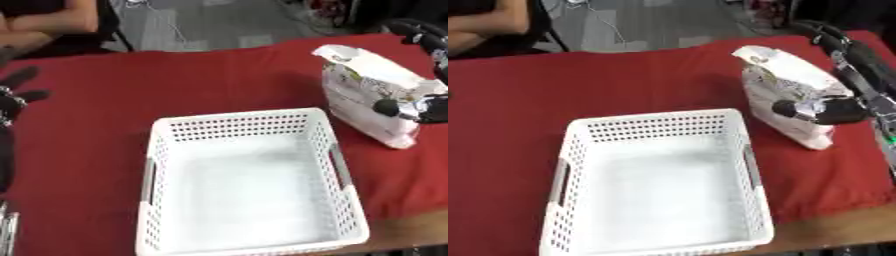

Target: Pick up objects on the table and place them in the box.

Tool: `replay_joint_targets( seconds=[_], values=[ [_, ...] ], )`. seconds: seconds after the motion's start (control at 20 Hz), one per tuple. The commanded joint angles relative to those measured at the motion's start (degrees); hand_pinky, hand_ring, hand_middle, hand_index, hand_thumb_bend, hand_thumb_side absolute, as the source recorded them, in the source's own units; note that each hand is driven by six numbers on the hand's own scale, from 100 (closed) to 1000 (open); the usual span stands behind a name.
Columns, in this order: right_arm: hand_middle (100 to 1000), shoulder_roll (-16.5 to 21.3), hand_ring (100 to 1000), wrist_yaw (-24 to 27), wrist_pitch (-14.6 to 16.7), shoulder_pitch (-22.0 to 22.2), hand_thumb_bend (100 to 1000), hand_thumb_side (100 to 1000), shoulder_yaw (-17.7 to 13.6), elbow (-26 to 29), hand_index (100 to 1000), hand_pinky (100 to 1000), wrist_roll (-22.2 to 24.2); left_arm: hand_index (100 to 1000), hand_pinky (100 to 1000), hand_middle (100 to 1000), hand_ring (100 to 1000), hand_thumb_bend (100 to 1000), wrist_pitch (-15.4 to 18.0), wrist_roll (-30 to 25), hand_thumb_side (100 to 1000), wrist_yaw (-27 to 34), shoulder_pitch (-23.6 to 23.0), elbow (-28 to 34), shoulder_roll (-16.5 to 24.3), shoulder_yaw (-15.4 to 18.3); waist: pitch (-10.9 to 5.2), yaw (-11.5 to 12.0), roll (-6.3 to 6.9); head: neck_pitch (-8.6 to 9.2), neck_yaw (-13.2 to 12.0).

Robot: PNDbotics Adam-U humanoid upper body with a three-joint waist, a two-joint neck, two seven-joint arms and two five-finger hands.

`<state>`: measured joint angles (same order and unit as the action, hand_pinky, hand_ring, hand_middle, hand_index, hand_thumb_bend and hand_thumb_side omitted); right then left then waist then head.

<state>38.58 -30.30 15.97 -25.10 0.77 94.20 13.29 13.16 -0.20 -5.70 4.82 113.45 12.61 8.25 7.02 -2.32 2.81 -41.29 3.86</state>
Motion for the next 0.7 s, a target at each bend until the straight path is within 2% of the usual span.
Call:
replay_joint_targets(
  seconds=[0.05,0.35,0.4,0.45,0.7],
  values=[
    [943,2.69,924,0.34,0.81,-2.62,807,812,0.21,-2.26,1000,860,0.14,960,731,976,861,764,0.05,-0.28,1000,0.28,0.35,1.14,0.4,-0.11,-0.85,0.2,-0.28,0.36,0.36],
    [939,4.52,918,-0.4,1.85,-6.53,810,806,1.0,-7.67,1000,860,0.04,959,732,977,861,764,0.03,-0.42,1000,0.31,0.29,1.14,0.44,-0.19,-0.88,0.33,-0.34,0.18,0.44],
    [938,4.85,917,-0.71,1.99,-7.02,789,798,1.1,-8.64,1000,863,0.02,959,732,977,861,763,0.03,-0.45,1000,0.31,0.29,1.14,0.46,-0.22,-0.87,0.37,-0.37,0.16,0.44],
    [938,5.18,917,-1.08,2.17,-7.47,812,802,1.18,-9.57,1000,862,-0.01,959,732,977,861,763,0.03,-0.48,1000,0.3,0.29,1.14,0.47,-0.23,-0.86,0.4,-0.38,0.17,0.43],
    [937,6.34,916,-2.45,2.75,-8.66,813,796,0.96,-13.32,1000,867,-0.58,958,733,977,861,763,0.03,-0.51,1000,0.28,0.25,1.14,0.51,-0.22,-0.8,0.46,-0.45,0.05,0.31]
  ],
)
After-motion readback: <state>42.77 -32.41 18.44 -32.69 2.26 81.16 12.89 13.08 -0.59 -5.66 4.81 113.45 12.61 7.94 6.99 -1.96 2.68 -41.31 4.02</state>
